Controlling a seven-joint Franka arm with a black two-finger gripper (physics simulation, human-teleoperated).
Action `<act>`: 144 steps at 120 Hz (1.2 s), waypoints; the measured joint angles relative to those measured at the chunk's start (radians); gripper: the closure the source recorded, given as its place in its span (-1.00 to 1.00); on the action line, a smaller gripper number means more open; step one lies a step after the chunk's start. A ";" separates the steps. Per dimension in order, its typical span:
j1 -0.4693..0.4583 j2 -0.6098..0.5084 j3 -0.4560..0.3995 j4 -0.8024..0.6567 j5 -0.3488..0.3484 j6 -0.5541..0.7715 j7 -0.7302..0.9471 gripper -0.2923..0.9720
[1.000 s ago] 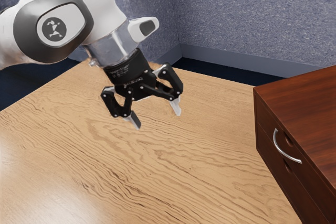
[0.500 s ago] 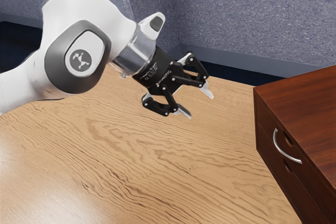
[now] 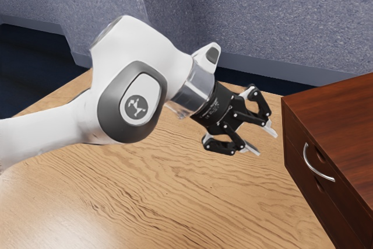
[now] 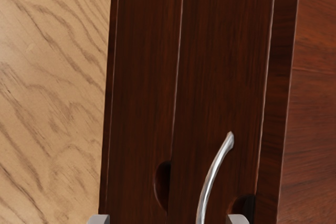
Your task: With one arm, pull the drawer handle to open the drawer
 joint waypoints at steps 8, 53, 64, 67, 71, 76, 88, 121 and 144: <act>0.005 0.012 -0.010 -0.002 -0.005 0.026 -0.011 0.20; 0.005 0.066 -0.067 -0.016 -0.025 0.109 -0.055 0.25; 0.016 0.087 -0.083 -0.013 -0.026 0.125 -0.061 0.27; 0.016 0.090 -0.086 -0.013 -0.026 0.130 -0.062 0.28; 0.016 0.093 -0.089 -0.013 -0.026 0.134 -0.064 0.29; 0.017 0.094 -0.093 -0.012 -0.026 0.139 -0.066 0.29; 0.011 0.095 -0.098 -0.011 -0.026 0.148 -0.070 0.31; -0.023 0.105 -0.100 -0.006 -0.024 0.159 -0.077 0.32; -0.048 0.115 -0.100 -0.003 -0.023 0.162 -0.077 0.36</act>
